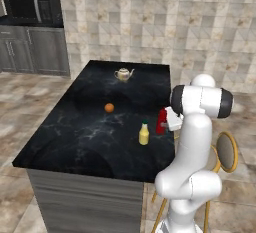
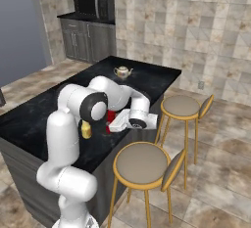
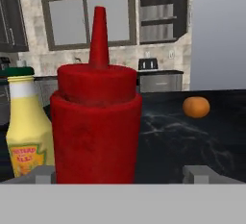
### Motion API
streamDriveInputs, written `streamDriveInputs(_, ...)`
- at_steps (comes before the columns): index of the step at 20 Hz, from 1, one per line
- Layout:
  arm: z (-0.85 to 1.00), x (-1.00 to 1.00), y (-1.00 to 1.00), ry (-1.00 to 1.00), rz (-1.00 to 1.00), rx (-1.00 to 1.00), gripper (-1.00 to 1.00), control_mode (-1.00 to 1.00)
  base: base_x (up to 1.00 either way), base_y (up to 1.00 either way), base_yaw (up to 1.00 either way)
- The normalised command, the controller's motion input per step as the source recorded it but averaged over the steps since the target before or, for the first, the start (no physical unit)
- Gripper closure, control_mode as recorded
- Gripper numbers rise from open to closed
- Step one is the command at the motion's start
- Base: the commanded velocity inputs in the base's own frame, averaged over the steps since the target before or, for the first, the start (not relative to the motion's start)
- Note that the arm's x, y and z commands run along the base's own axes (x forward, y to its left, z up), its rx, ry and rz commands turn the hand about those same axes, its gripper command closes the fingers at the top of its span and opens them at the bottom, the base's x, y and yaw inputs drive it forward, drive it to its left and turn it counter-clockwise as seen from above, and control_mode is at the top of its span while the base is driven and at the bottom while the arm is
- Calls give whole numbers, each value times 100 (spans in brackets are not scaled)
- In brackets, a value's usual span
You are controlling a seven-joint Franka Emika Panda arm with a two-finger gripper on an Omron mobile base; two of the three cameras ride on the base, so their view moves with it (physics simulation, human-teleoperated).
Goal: Move the ketchup and mustard from the cabinet to the dining counter.
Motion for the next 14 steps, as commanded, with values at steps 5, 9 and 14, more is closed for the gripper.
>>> streamDriveInputs(5,17,-3,-33,-3,0,1,-100,-100,0,0,0)
streamDriveInputs(9,29,0,-12,0,0,0,-100,-100,0,0,0)
streamDriveInputs(14,21,-3,0,-2,0,0,-100,-100,0,0,0)
